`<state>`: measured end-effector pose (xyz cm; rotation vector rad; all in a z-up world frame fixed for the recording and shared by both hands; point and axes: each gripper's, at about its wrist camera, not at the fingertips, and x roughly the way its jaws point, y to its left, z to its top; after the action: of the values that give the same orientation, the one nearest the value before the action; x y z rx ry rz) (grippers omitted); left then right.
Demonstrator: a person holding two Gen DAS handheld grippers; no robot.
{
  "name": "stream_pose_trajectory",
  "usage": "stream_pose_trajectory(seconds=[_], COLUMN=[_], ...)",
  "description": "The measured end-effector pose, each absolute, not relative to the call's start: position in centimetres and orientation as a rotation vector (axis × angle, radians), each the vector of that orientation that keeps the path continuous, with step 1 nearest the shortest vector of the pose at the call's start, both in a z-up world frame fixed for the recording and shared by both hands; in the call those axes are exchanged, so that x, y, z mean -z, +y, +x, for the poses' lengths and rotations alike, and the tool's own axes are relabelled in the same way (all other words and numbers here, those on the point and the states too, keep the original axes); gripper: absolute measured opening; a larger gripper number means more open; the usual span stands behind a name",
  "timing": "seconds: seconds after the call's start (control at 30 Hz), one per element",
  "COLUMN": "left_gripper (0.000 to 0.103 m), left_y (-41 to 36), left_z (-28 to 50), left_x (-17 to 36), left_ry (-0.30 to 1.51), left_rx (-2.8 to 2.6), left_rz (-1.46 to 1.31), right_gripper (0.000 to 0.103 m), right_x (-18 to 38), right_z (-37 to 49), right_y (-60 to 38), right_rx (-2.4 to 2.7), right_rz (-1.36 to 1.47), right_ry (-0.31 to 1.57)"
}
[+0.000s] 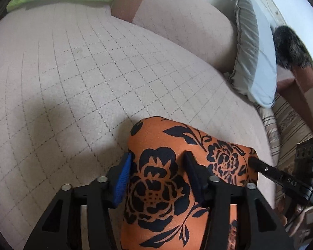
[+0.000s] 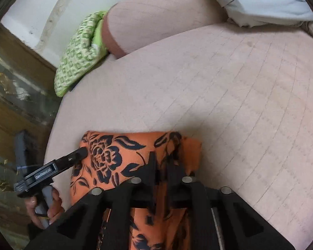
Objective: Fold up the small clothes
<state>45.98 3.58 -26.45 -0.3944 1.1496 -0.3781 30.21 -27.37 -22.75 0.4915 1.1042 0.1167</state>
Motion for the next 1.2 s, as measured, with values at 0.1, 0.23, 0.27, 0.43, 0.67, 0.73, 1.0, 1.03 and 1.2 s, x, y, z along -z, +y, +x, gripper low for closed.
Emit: stream_pose_trajectory(seconds=[0.1,0.23,0.27,0.43,0.67,0.73,1.0,1.03,1.2], left_gripper=[0.026,0.02,0.023,0.039,0.056,0.056,0.054,0.051,0.044], left_y=[4.1,3.8,3.7,3.2,5.7,6.1,6.3,6.1,5.3], left_z=[46.1,46.3,45.9,44.5,37.4,35.3,32.7,32.7,32.1], left_x=[25.9,25.7,25.8,25.1,23.0,24.1,26.1,26.8,26.9], left_ry=[1.133,1.113,1.108,1.107,1.069,1.102,1.18,1.217,1.214], left_rx=[0.413,0.381,0.373,0.352,0.323,0.313,0.323,0.339,0.367], left_rz=[-0.39,-0.347,-0.333,-0.251,-0.226,-0.247,-0.294,-0.299,-0.272], right_gripper=[0.005,0.005,0.005,0.031,0.063,0.063,0.018,0.005,0.005], right_x=[20.7,18.7,19.8,25.6,19.6,20.3,23.2,23.3,21.3], right_z=[30.2,30.7,31.3,31.2,21.6,19.7,16.1,16.4,14.8], right_y=[-28.7,-28.1,-28.0,-28.7,-28.3,-27.5,-23.6,-23.1,-23.0], right_rx=[-0.13,-0.126,-0.097,0.017,-0.022,-0.035,-0.049,-0.036,0.078], right_rz=[0.546,0.474,0.447,0.475,0.605,0.623,0.526,0.507,0.416], right_ry=[1.029,0.972,0.996,1.16,1.007,1.035,1.165,1.186,1.165])
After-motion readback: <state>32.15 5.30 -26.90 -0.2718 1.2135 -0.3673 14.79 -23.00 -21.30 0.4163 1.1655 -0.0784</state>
